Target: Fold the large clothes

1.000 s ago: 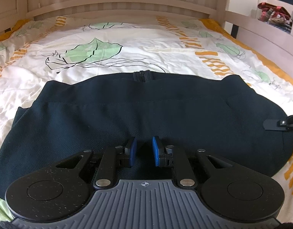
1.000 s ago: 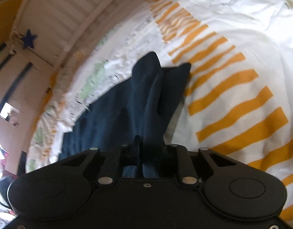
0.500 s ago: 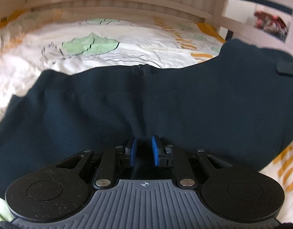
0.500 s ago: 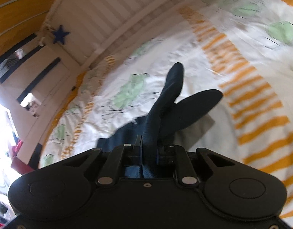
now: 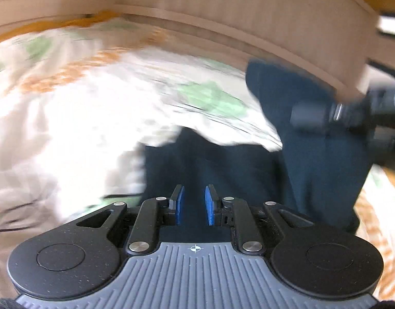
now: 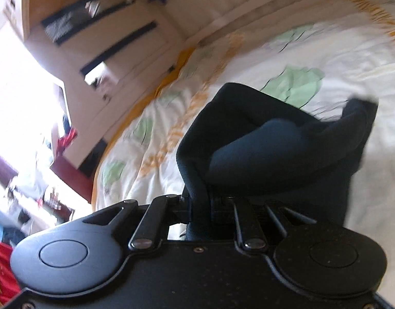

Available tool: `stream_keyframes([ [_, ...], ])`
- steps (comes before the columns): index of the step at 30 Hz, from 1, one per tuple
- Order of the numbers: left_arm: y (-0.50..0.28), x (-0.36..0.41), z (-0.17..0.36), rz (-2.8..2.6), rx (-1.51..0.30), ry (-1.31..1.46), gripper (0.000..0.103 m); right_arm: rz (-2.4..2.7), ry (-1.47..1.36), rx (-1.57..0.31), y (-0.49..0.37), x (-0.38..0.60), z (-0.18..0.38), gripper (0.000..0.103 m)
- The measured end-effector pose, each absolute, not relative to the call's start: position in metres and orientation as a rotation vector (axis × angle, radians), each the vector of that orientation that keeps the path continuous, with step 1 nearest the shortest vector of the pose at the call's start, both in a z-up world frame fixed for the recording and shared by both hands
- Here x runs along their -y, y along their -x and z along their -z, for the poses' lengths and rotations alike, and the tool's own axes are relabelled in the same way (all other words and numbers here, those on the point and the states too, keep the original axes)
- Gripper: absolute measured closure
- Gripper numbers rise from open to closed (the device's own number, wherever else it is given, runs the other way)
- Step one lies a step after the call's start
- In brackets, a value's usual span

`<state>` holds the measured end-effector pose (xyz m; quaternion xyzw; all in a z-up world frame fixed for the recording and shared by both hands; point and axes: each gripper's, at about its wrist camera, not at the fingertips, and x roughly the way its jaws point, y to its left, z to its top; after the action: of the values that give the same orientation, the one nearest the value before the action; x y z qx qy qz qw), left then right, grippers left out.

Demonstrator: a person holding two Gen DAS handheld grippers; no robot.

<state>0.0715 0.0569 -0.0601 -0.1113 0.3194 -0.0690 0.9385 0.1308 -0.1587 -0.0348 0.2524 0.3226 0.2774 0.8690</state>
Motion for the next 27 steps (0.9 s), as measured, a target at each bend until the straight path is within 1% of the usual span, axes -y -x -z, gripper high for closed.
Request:
stream_keyframes([
  [5, -0.059, -0.100, 0.054, 0.038, -0.633, 0.263, 0.085, -0.619, -0.475, -0.779, -0.155, 0.103, 0.072, 0.081],
  [9, -0.049, -0.117, 0.053, -0.006, -0.633, 0.282, 0.085, -0.617, -0.450, -0.862, -0.167, 0.074, 0.104, 0.081],
  [12, -0.051, -0.121, 0.052, -0.020, -0.632, 0.300, 0.085, -0.629, -0.346, -0.865, -0.164, 0.054, 0.111, 0.078],
  [13, -0.052, -0.121, 0.052, -0.020, -0.633, 0.298, 0.085, -0.647, -0.309, -0.859, -0.163, 0.049, 0.111, 0.076],
  [14, -0.054, -0.120, 0.051, -0.018, -0.635, 0.294, 0.085, -0.664, -0.292, -0.847, -0.161, 0.046, 0.110, 0.070],
  [15, -0.054, -0.119, 0.050, -0.016, -0.633, 0.292, 0.085, -0.684, -0.288, -0.833, -0.160, 0.045, 0.109, 0.059],
  [16, -0.052, -0.118, 0.048, -0.013, -0.624, 0.289, 0.085, -0.716, -0.293, -0.818, -0.157, 0.047, 0.108, 0.054],
  [17, -0.050, -0.117, 0.045, -0.012, -0.612, 0.280, 0.085, -0.744, -0.299, -0.803, -0.153, 0.050, 0.106, 0.047],
  [18, -0.047, -0.116, 0.041, -0.012, -0.597, 0.265, 0.085, -0.765, -0.304, -0.785, -0.148, 0.054, 0.102, 0.044],
  [23, -0.043, -0.107, 0.017, 0.003, -0.513, 0.196, 0.085, -0.809, -0.312, -0.671, -0.117, 0.084, 0.073, 0.041],
  [26, -0.046, -0.090, 0.004, 0.055, -0.479, 0.150, 0.084, -0.786, -0.348, -0.603, -0.100, 0.118, 0.056, 0.033],
  [27, -0.049, -0.083, 0.003, 0.080, -0.473, 0.137, 0.084, -0.767, -0.357, -0.581, -0.097, 0.129, 0.051, 0.032],
])
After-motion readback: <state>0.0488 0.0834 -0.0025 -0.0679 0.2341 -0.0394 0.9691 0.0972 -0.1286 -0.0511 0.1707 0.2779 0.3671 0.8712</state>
